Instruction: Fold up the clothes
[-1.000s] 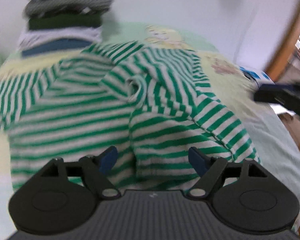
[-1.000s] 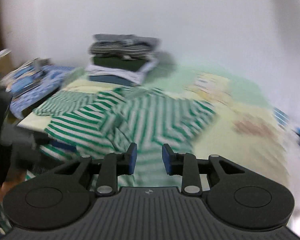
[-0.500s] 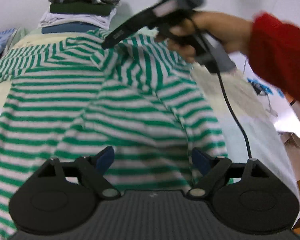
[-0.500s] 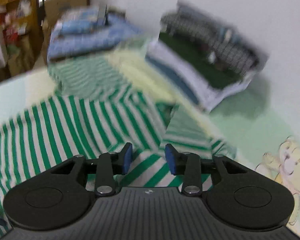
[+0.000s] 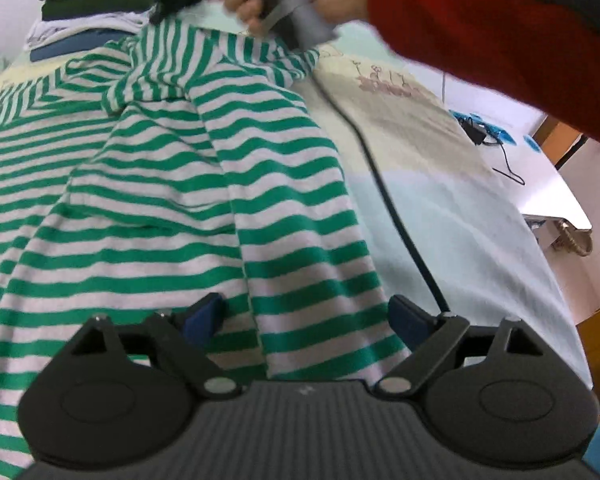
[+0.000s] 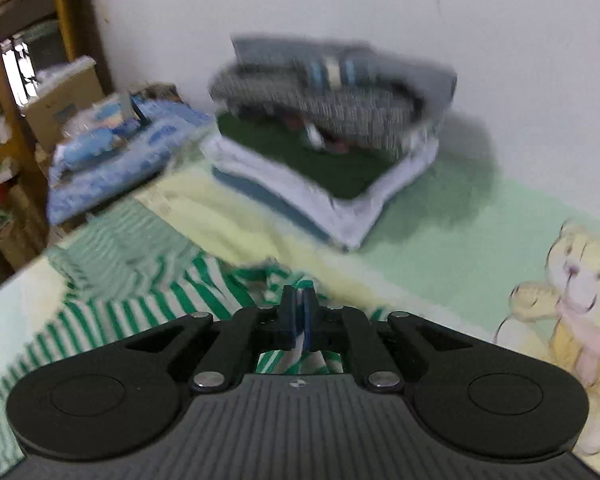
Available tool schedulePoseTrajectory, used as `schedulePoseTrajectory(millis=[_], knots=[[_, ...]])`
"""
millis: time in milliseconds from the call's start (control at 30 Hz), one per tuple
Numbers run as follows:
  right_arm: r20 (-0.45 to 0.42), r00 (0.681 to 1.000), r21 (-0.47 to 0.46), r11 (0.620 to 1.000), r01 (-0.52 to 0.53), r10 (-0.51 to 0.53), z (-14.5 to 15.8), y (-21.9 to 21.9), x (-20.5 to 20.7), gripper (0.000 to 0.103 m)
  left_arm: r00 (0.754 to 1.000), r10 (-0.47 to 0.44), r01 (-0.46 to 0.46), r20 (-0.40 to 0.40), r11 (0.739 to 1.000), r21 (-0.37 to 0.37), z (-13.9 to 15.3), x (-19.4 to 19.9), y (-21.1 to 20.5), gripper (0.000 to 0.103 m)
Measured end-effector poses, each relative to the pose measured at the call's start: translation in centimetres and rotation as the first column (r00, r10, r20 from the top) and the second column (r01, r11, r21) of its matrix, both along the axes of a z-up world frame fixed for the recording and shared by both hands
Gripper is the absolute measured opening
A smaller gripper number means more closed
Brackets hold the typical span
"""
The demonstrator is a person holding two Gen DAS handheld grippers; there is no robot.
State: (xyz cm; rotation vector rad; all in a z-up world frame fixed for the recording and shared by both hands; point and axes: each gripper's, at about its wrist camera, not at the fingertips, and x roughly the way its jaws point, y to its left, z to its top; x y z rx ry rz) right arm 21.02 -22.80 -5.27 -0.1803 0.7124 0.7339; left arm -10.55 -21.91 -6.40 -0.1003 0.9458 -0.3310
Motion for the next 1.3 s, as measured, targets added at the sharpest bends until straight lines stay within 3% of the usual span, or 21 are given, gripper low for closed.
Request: schedulePoseTrajectory(millis=[100, 200, 267, 300, 400, 533, 600, 633, 667, 700, 767, 900, 967, 1067, 1133, 1233, 1300], knots=[[0.029, 1.0, -0.067, 0.998, 0.007, -0.005, -2.3, 0.6, 0.1, 0.004, 1.0, -0.001, 0.001, -0.009, 1.0, 0.017, 0.1, -0.1, 0.1, 0.09], [0.026, 0.999, 0.039, 0.998, 0.044, -0.045, -0.2, -2.6, -0.3, 0.019, 1.0, -0.001, 0.0, -0.025, 1.0, -0.017, 0.3, -0.2, 0.5, 0.09], [0.041, 0.998, 0.082, 0.995, 0.051, -0.055, 1.8, -4.7, -1.2, 0.022, 1.0, 0.0, -0.001, -0.031, 0.998, -0.063, 0.4, 0.1, 1.0, 0.09], [0.055, 0.998, 0.082, 0.996, 0.033, -0.038, 2.8, -5.4, -2.2, 0.023, 0.999, 0.0, -0.002, -0.033, 0.996, -0.086, 0.4, 0.2, 1.2, 0.087], [-0.02, 0.993, 0.088, 0.99, -0.111, 0.114, 3.7, -6.9, -5.1, 0.025, 0.999, -0.015, 0.01, -0.041, 0.992, -0.128, 0.2, 0.5, 1.3, 0.087], [-0.073, 0.972, 0.026, 0.975, -0.223, 0.224, 1.5, -6.4, -8.7, 0.027, 0.999, -0.04, 0.035, -0.034, 0.991, -0.132, 0.2, 0.3, 1.6, 0.088], [-0.069, 0.97, -0.002, 0.972, -0.233, 0.233, 0.0, -5.6, -10.0, 0.024, 0.999, -0.036, 0.032, -0.027, 0.992, -0.125, 0.2, 0.0, 1.7, 0.081], [-0.058, 0.978, -0.024, 0.979, -0.204, 0.203, -0.7, -4.9, -10.2, 0.013, 0.999, -0.034, 0.031, -0.02, 0.993, -0.115, 0.2, -0.2, 1.7, 0.077], [-0.053, 0.983, -0.029, 0.984, -0.177, 0.176, -1.3, -4.5, -10.2, 0.009, 0.999, -0.034, 0.032, -0.013, 0.994, -0.102, 0.3, -0.3, 1.5, 0.066], [-0.06, 0.986, -0.003, 0.988, -0.156, 0.155, -1.5, -4.3, -10.0, 0.009, 0.999, -0.034, 0.033, -0.006, 0.996, -0.088, 0.4, -0.4, 1.4, 0.055], [-0.076, 0.99, 0.049, 0.993, -0.111, 0.115, -1.9, -3.7, -9.6, 0.01, 1.0, -0.023, 0.022, -0.004, 0.997, -0.079, 0.6, -0.4, 1.7, 0.047], [-0.061, 0.994, 0.062, 0.995, -0.082, 0.086, -1.0, -4.0, -10.0, 0.011, 1.0, -0.001, -0.001, -0.023, 0.995, -0.096, 0.6, -0.3, 2.3, 0.046], [-0.037, 0.999, 0.156, 0.988, 0.012, -0.006, 0.1, -6.7, -10.1, 0.019, 1.0, -0.012, 0.011, -0.005, 0.998, -0.063, 0.4, -0.7, 1.9, 0.046], [-0.093, 0.972, 0.186, 0.955, 0.232, -0.218, 0.1, -11.6, -8.4, 0.036, 0.999, -0.034, 0.034, 0.024, 0.999, -0.005, 0.4, -1.2, 1.2, 0.048], [-0.152, 0.939, 0.169, 0.928, 0.333, -0.309, -0.8, -14.0, -6.7, 0.035, 0.998, -0.047, 0.047, 0.032, 0.999, 0.019, 0.3, -1.4, 1.0, 0.05], [-0.232, 0.902, 0.15, 0.903, 0.403, -0.364, -2.9, -15.1, -4.0, 0.027, 0.998, -0.061, 0.06, 0.031, 0.998, 0.029, 0.2, -1.3, 0.8, 0.059], [-0.202, 0.898, 0.127, 0.899, 0.42, -0.391, -3.6, -14.9, -2.8, 0.025, 0.998, -0.06, 0.06, 0.027, 0.998, 0.028, 0.2, -1.3, 0.8, 0.063]])
